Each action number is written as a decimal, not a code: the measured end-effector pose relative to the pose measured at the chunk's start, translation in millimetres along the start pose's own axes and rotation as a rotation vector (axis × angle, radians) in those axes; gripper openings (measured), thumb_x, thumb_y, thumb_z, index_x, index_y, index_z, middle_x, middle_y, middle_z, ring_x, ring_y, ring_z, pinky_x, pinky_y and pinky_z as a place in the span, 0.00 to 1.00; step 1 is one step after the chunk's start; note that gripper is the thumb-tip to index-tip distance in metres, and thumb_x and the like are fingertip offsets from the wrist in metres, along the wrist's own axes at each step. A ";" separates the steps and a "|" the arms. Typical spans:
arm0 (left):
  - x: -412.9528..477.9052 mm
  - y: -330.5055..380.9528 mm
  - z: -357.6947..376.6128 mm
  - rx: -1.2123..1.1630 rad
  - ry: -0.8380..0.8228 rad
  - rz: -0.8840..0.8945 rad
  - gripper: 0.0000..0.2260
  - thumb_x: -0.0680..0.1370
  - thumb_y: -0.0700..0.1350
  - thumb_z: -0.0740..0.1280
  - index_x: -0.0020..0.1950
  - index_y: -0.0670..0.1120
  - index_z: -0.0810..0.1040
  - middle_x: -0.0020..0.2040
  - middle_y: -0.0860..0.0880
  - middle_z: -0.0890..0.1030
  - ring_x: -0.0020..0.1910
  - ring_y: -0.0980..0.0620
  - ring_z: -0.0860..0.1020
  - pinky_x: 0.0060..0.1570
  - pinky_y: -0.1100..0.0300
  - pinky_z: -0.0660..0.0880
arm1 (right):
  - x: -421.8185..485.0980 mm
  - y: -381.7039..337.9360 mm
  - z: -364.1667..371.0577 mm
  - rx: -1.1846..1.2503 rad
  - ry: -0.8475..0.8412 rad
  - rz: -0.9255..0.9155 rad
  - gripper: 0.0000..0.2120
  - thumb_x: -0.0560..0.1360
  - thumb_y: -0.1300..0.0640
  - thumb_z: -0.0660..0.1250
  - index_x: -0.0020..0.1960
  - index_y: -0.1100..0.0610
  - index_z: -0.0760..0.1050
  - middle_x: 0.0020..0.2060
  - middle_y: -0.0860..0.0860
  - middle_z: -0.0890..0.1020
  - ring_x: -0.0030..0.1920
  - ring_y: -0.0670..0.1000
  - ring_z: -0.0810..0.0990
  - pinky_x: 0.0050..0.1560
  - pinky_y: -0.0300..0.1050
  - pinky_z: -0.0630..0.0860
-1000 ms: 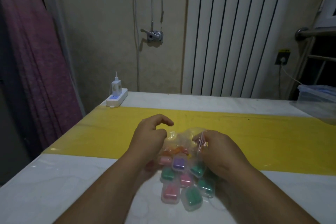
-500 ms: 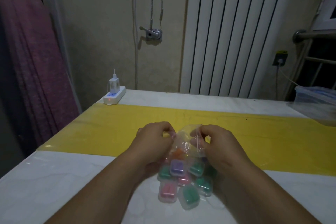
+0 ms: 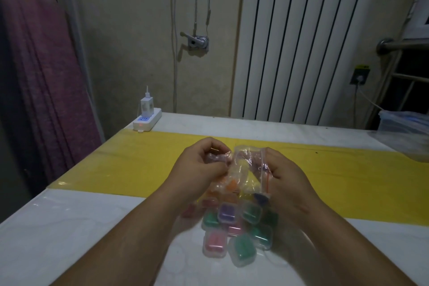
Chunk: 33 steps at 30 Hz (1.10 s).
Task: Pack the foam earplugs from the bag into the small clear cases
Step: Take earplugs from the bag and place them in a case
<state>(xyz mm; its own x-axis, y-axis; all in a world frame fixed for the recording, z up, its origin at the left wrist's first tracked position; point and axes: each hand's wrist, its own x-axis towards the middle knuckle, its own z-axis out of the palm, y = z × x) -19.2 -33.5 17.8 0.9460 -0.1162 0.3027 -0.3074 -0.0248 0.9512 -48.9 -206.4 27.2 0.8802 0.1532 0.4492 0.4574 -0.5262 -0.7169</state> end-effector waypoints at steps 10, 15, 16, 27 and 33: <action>-1.2 -4.0 6.1 0.031 -0.011 -0.014 0.10 0.76 0.33 0.69 0.38 0.46 0.79 0.30 0.54 0.79 0.28 0.57 0.73 0.29 0.65 0.70 | 1.3 13.0 6.5 0.083 0.021 0.140 0.10 0.68 0.56 0.77 0.36 0.41 0.81 0.31 0.39 0.82 0.33 0.41 0.78 0.36 0.41 0.73; -0.5 -3.8 5.5 0.086 0.031 -0.029 0.08 0.76 0.35 0.70 0.42 0.48 0.80 0.33 0.48 0.82 0.29 0.53 0.78 0.30 0.61 0.74 | 1.8 10.9 11.3 0.119 0.056 0.152 0.10 0.66 0.56 0.80 0.39 0.43 0.82 0.32 0.42 0.83 0.35 0.46 0.79 0.42 0.50 0.80; -1.0 -3.3 5.2 0.063 0.019 -0.040 0.09 0.76 0.34 0.70 0.44 0.50 0.81 0.36 0.46 0.83 0.30 0.52 0.79 0.31 0.59 0.76 | 1.9 11.5 11.7 0.114 0.065 0.155 0.10 0.65 0.55 0.80 0.39 0.43 0.82 0.33 0.42 0.83 0.36 0.47 0.80 0.43 0.51 0.81; -1.8 0.6 5.4 -0.160 -0.087 -0.132 0.10 0.75 0.31 0.66 0.42 0.45 0.80 0.38 0.38 0.79 0.32 0.46 0.76 0.30 0.59 0.74 | -2.9 5.1 10.2 0.137 0.121 0.161 0.12 0.62 0.40 0.74 0.43 0.43 0.83 0.37 0.44 0.84 0.40 0.49 0.83 0.43 0.57 0.81; -0.4 -3.5 6.1 0.024 0.042 -0.065 0.06 0.74 0.36 0.72 0.40 0.45 0.82 0.37 0.44 0.82 0.34 0.48 0.77 0.35 0.55 0.75 | -1.2 7.9 8.7 0.079 0.132 0.118 0.12 0.68 0.55 0.77 0.43 0.39 0.81 0.36 0.45 0.84 0.38 0.49 0.81 0.42 0.53 0.81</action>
<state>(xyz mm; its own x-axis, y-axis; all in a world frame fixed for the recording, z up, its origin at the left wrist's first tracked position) -19.1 -39.5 14.1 0.9672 -0.0723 0.2435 -0.2476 -0.0546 0.9673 -45.3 -203.5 16.4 0.9063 -0.0194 0.4222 0.3655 -0.4658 -0.8059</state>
